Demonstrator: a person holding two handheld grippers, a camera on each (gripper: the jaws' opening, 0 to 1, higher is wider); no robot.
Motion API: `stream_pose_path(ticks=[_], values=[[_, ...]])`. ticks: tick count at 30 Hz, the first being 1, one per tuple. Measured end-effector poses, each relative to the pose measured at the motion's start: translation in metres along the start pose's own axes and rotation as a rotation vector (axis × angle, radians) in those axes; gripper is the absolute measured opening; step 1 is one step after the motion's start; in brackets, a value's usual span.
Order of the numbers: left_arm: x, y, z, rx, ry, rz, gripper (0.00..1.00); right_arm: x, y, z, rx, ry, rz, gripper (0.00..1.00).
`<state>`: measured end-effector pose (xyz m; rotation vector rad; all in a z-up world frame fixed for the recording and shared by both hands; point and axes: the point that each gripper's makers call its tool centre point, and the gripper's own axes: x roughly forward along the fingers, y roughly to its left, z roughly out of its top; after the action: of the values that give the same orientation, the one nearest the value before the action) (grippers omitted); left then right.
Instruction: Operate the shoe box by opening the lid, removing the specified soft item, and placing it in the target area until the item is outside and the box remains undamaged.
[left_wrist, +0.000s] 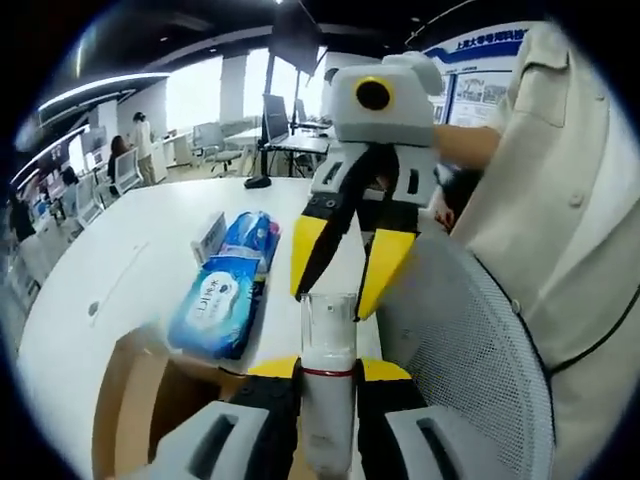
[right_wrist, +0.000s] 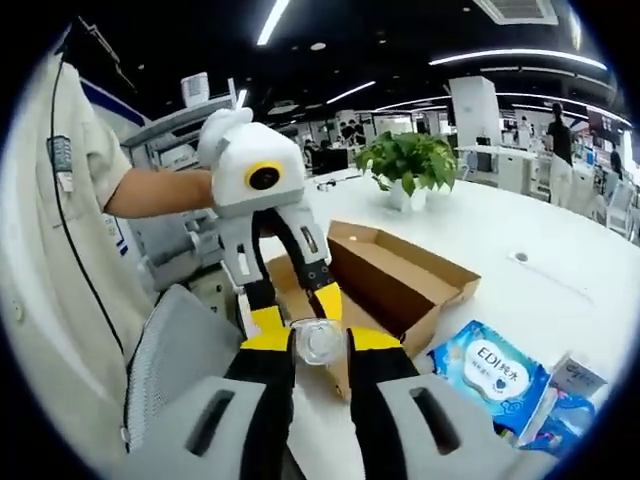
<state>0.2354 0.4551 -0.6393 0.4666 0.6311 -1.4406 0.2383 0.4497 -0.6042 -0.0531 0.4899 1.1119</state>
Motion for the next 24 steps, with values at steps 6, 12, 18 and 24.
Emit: stream_pose_path(ticks=[6,12,18,24], values=[[-0.002,0.015,0.0,-0.035,-0.024,0.099,0.21,0.003,-0.014,0.007,0.092,-0.052,-0.077,0.17],[-0.006,0.026,0.005,-0.076,-0.063,0.177,0.21,0.009,-0.016,0.017,0.178,-0.096,-0.092,0.23],[-0.011,0.037,0.011,-0.118,-0.111,0.276,0.21,0.013,-0.029,0.025,0.195,-0.105,-0.175,0.24],[-0.015,0.045,0.014,-0.158,-0.14,0.342,0.21,0.018,-0.037,0.033,0.251,-0.126,-0.213,0.22]])
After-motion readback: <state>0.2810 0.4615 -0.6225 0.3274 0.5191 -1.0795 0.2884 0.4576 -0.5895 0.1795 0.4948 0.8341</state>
